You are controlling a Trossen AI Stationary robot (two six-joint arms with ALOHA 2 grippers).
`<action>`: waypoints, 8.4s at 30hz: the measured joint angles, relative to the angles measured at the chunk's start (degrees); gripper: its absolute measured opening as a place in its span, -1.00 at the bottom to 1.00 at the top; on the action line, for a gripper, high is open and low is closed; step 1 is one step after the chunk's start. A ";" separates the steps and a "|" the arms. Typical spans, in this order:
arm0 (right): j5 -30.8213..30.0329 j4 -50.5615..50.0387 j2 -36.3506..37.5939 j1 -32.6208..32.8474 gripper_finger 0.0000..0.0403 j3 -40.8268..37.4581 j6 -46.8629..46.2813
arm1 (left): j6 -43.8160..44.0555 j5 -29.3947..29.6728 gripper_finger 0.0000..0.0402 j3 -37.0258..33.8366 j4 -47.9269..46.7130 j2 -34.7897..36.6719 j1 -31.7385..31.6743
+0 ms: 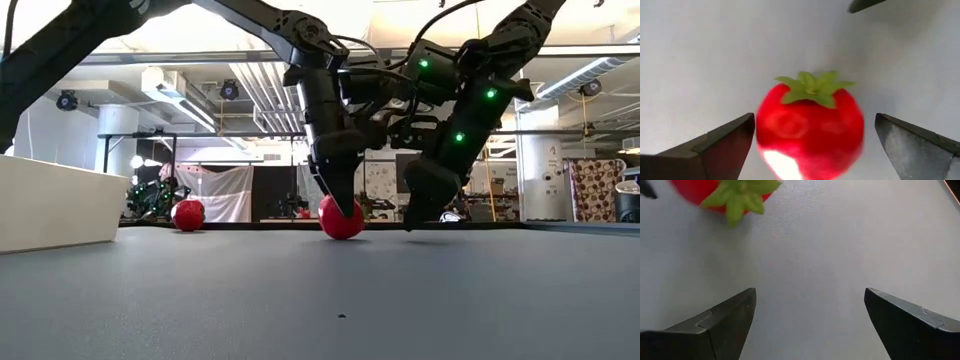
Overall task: Sort produce into baskets
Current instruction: Put the red tomato into the black bin
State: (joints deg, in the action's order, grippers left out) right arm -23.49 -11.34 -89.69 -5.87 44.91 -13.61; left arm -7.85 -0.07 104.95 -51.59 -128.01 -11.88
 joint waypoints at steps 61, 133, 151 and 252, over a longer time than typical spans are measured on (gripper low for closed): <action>18.95 5.62 -8.44 -7.00 0.81 17.80 22.66 | 9.72 -7.56 0.99 -60.19 45.47 54.11 -1.16; 27.09 -48.91 5.64 69.75 0.35 23.69 -114.59 | 12.72 4.08 0.82 -72.78 76.01 54.60 14.66; 29.53 -48.61 -1.86 65.51 0.40 19.56 -107.36 | 12.38 3.90 0.82 -72.81 76.04 54.51 14.23; -12.71 -37.14 -0.31 35.02 0.81 24.35 -29.87 | 8.57 9.61 -0.52 -35.42 0.95 30.95 -51.41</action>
State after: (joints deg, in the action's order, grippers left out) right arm -36.19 -48.47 -90.00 29.15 69.25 -43.48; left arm 0.72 9.55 69.52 -50.64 -97.06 -63.29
